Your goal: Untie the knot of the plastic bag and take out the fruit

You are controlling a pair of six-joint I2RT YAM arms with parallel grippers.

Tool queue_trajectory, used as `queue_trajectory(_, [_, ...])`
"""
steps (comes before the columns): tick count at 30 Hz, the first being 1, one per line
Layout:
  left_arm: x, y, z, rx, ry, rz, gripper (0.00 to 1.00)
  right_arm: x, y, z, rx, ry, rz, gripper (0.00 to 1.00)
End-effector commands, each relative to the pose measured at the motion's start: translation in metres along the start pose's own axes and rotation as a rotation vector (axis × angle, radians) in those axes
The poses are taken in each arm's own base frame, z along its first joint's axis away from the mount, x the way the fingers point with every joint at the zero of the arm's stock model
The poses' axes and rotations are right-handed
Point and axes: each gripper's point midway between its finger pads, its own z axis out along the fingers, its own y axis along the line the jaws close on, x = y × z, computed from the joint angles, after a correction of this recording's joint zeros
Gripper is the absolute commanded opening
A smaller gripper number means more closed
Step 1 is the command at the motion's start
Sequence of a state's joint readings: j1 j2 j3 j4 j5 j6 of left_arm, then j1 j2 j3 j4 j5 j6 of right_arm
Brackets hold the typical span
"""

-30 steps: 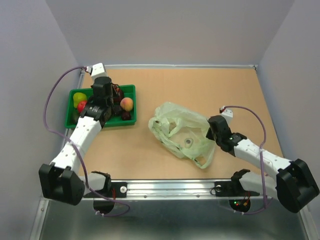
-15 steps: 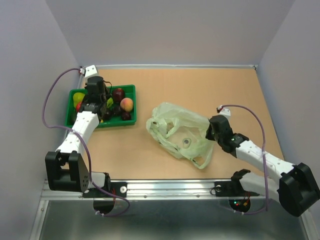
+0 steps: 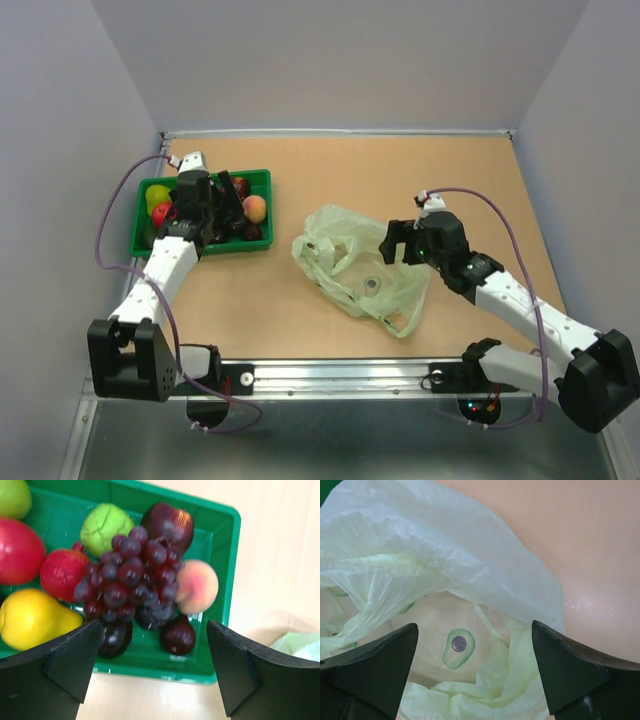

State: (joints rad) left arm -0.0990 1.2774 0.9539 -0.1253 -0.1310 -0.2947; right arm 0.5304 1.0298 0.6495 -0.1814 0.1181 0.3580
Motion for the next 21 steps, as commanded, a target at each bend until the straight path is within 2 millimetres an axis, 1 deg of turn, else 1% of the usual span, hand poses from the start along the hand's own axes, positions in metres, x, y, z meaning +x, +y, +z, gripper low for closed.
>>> queue_trajectory(1, [-0.021,-0.006,-0.048,0.087,-0.129,0.003,0.98,-0.038,0.018,0.005,-0.048,-0.039,-0.104,1.0])
queue_trajectory(2, [-0.024,-0.005,-0.057,0.097,-0.159,-0.001,0.98,-0.041,0.017,0.007,-0.037,-0.036,-0.115,1.0])
queue_trajectory(3, [-0.019,-0.002,-0.062,0.105,-0.179,-0.004,0.98,-0.044,0.016,0.009,-0.025,-0.034,-0.128,1.0])
queue_trajectory(4, [-0.028,-0.003,-0.08,0.134,-0.244,-0.015,0.98,-0.045,0.011,0.013,-0.001,-0.03,-0.166,1.0])
queue_trajectory(5, [-0.03,-0.002,-0.094,0.153,-0.292,-0.021,0.98,-0.049,0.004,0.02,0.043,-0.025,-0.211,1.0])
queue_trajectory(6, [-0.03,-0.002,-0.094,0.153,-0.292,-0.021,0.98,-0.046,0.003,0.025,0.048,-0.008,-0.214,1.0])
queue_trajectory(7, [-0.033,0.001,-0.105,0.157,-0.339,-0.03,0.98,-0.046,-0.001,0.028,0.069,0.003,-0.255,1.0])
queue_trajectory(8, [-0.033,0.001,-0.109,0.157,-0.354,-0.033,0.98,-0.051,-0.001,0.031,0.078,0.008,-0.275,1.0])
queue_trajectory(9, [-0.035,0.001,-0.112,0.157,-0.365,-0.028,0.98,-0.043,-0.003,0.041,0.081,0.047,-0.295,1.0])
queue_trajectory(12, [-0.039,-0.004,-0.119,0.153,-0.387,-0.011,0.98,-0.033,-0.006,0.056,0.087,0.099,-0.336,1.0])
queue_trajectory(13, [-0.039,-0.007,-0.122,0.161,-0.393,-0.008,0.98,-0.027,-0.01,0.065,0.109,0.128,-0.345,0.95])
queue_trajectory(14, [-0.04,-0.009,-0.123,0.165,-0.397,-0.005,0.98,-0.025,-0.014,0.069,0.13,0.137,-0.349,0.91])
queue_trajectory(15, [-0.04,-0.008,-0.126,0.163,-0.403,-0.002,0.98,-0.028,-0.02,0.072,0.168,0.132,-0.332,0.67])
queue_trajectory(16, [-0.039,-0.01,-0.128,0.168,-0.405,0.001,0.98,-0.031,-0.036,0.073,0.263,0.122,-0.327,0.48])
queue_trajectory(17, [-0.038,-0.011,-0.129,0.167,-0.407,0.001,0.98,-0.037,-0.044,0.071,0.31,0.105,-0.315,0.29])
queue_trajectory(18, [-0.038,-0.01,-0.13,0.158,-0.41,0.001,0.98,-0.046,-0.06,0.068,0.37,0.083,-0.287,0.03])
queue_trajectory(19, [-0.039,-0.01,-0.132,0.161,-0.415,0.0,0.98,-0.054,-0.072,0.064,0.418,0.059,-0.249,0.01])
queue_trajectory(20, [-0.038,-0.012,-0.134,0.17,-0.416,0.004,0.98,-0.069,-0.088,0.055,0.501,0.014,-0.224,0.01])
queue_trajectory(21, [-0.039,-0.013,-0.135,0.174,-0.418,0.004,0.98,-0.079,-0.104,0.048,0.57,-0.012,-0.2,0.01])
